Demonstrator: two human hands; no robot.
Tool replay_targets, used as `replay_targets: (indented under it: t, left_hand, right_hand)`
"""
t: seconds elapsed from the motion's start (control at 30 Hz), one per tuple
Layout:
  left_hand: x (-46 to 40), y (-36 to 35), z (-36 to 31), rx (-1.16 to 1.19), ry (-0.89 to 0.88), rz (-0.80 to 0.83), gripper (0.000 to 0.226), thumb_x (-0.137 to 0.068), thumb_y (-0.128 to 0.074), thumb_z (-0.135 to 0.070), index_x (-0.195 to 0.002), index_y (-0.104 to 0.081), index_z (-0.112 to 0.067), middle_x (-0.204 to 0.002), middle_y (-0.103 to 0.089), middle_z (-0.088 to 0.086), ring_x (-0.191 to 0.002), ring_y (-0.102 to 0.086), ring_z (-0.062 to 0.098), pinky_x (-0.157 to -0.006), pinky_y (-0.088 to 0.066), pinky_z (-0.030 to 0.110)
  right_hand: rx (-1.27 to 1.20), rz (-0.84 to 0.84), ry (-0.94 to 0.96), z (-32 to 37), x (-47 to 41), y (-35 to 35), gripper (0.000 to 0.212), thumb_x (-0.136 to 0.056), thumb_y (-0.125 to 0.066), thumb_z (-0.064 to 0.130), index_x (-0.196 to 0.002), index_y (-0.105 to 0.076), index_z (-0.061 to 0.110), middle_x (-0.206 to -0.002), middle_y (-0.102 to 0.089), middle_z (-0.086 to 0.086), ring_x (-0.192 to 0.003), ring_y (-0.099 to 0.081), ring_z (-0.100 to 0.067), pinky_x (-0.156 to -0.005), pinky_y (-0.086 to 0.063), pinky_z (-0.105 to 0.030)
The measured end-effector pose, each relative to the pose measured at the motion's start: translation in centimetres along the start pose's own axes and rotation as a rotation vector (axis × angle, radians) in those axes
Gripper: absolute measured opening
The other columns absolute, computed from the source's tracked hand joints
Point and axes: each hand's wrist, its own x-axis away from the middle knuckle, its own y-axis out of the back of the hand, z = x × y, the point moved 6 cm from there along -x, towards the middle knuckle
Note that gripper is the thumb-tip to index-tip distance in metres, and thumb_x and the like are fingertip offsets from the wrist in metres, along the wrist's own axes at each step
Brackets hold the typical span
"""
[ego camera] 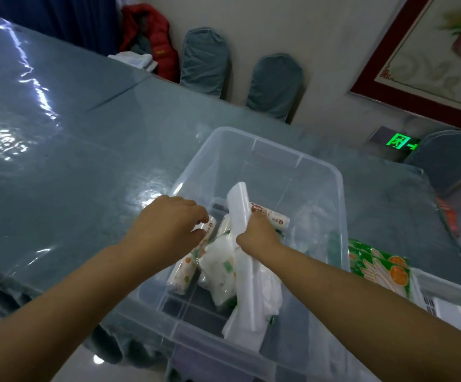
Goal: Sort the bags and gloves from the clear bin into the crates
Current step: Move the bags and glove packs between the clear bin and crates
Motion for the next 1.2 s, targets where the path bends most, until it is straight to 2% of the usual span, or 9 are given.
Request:
replay_targets:
  t: [0.17, 0.27, 0.47, 0.57, 0.67, 0.83, 0.97, 1.1, 1.2]
  left_hand:
    - [-2.7, -0.4, -2.1, 0.015, 0.021, 0.179, 0.027, -0.085, -0.055, -0.038, -0.111, -0.059, -0.030, -0.110, -0.063, -0.008, -0.098, -0.058, 0.015, -0.079, -0.048, 0.030]
    - [-5.4, 0.3, -3.3, 0.171, 0.112, 0.185, 0.023, -0.089, -0.051, -0.036, -0.105, -0.060, -0.023, -0.102, -0.066, -0.004, -0.090, -0.059, 0.020, -0.074, -0.045, 0.028]
    - [-10.2, 2.8, -10.2, 1.151, 0.291, 0.197, 0.038, -0.097, -0.040, -0.031, -0.087, -0.064, -0.004, -0.083, -0.070, 0.018, -0.075, -0.068, 0.030, -0.067, -0.058, 0.038]
    - [-12.3, 3.2, -16.2, 1.395, 0.324, 0.362, 0.056, -0.097, -0.028, -0.043, -0.097, -0.062, 0.002, -0.082, -0.073, 0.020, -0.076, -0.071, 0.029, -0.060, -0.060, 0.034]
    - [-13.8, 2.9, -22.6, 1.612, 0.263, 0.508, 0.055, -0.091, -0.040, -0.043, -0.106, -0.059, 0.007, -0.090, -0.070, 0.024, -0.082, -0.069, 0.033, -0.070, -0.060, 0.039]
    - [-14.0, -0.9, -31.9, 1.334, 0.345, 0.652, 0.029, -0.088, -0.053, -0.028, -0.085, -0.060, 0.000, -0.057, -0.069, 0.009, -0.046, -0.065, 0.017, -0.041, -0.051, 0.021]
    - [-15.3, -5.3, -38.2, 1.149, 0.361, 0.507, 0.013, -0.083, -0.062, -0.015, -0.087, -0.059, -0.004, -0.060, -0.070, 0.007, -0.048, -0.064, 0.017, -0.040, -0.049, 0.023]
    - [-15.7, -11.4, -44.7, 1.257, 0.341, 0.393, 0.010, -0.081, -0.064, -0.006, -0.086, -0.057, -0.011, -0.076, -0.065, 0.008, -0.046, -0.064, 0.012, -0.038, -0.048, 0.020]
    - [-15.0, -16.5, -50.1, 1.420, 0.329, 0.398, 0.020, -0.081, -0.060, 0.004, -0.089, -0.053, -0.014, -0.080, -0.065, 0.005, -0.050, -0.065, 0.007, -0.041, -0.049, 0.018]
  right_hand:
    - [-0.340, -0.172, 0.075, 1.4, 1.4, 6.4, 0.036, -0.072, -0.063, 0.008, -0.105, -0.047, 0.009, -0.096, -0.055, -0.005, -0.087, -0.057, -0.025, -0.070, -0.050, -0.033]
    - [-0.508, -0.282, 0.241, 1.9, 3.4, 11.7, 0.026, -0.072, -0.061, 0.005, -0.091, -0.047, 0.015, -0.082, -0.053, 0.003, -0.074, -0.055, -0.012, -0.052, -0.041, -0.013]
    - [-0.398, -0.662, 0.556, -0.4, 9.1, 23.5, 0.031, -0.075, -0.059, 0.011, -0.091, -0.040, 0.030, -0.075, -0.052, 0.016, -0.068, -0.053, 0.005, -0.052, -0.039, -0.006]
    - [-0.259, -0.791, 0.686, -3.2, 11.6, 27.3, 0.033, -0.076, -0.057, 0.003, -0.099, -0.047, 0.024, -0.078, -0.054, 0.010, -0.067, -0.045, -0.004, -0.051, -0.033, -0.013]
    - [-0.082, -0.823, 0.800, -7.1, 13.6, 29.5, 0.030, -0.080, -0.059, -0.003, -0.102, -0.056, 0.017, -0.090, -0.065, -0.001, -0.076, -0.054, -0.006, -0.063, -0.036, -0.015]
    - [0.140, -0.905, 0.903, -16.2, 15.5, 31.9, 0.017, -0.084, -0.061, 0.007, -0.098, -0.065, -0.002, -0.107, -0.068, -0.017, -0.100, -0.063, -0.030, -0.094, -0.044, -0.033]
    - [0.096, -0.950, 0.559, -27.0, 14.8, 33.6, 0.035, -0.074, -0.073, 0.006, -0.107, -0.061, 0.007, -0.109, -0.064, -0.009, -0.100, -0.058, -0.027, -0.088, -0.046, -0.036]
    - [-0.639, -0.664, 0.035, -39.1, 13.9, 33.0, 0.024, -0.086, -0.059, 0.008, -0.108, -0.049, 0.009, -0.088, -0.062, -0.002, -0.069, -0.063, -0.016, -0.070, -0.054, -0.036]
    - [-1.004, -0.438, -0.173, -45.4, 14.3, 31.4, 0.027, -0.095, -0.047, 0.022, -0.120, -0.045, 0.010, -0.083, -0.064, -0.007, -0.055, -0.066, -0.013, -0.051, -0.055, -0.028]
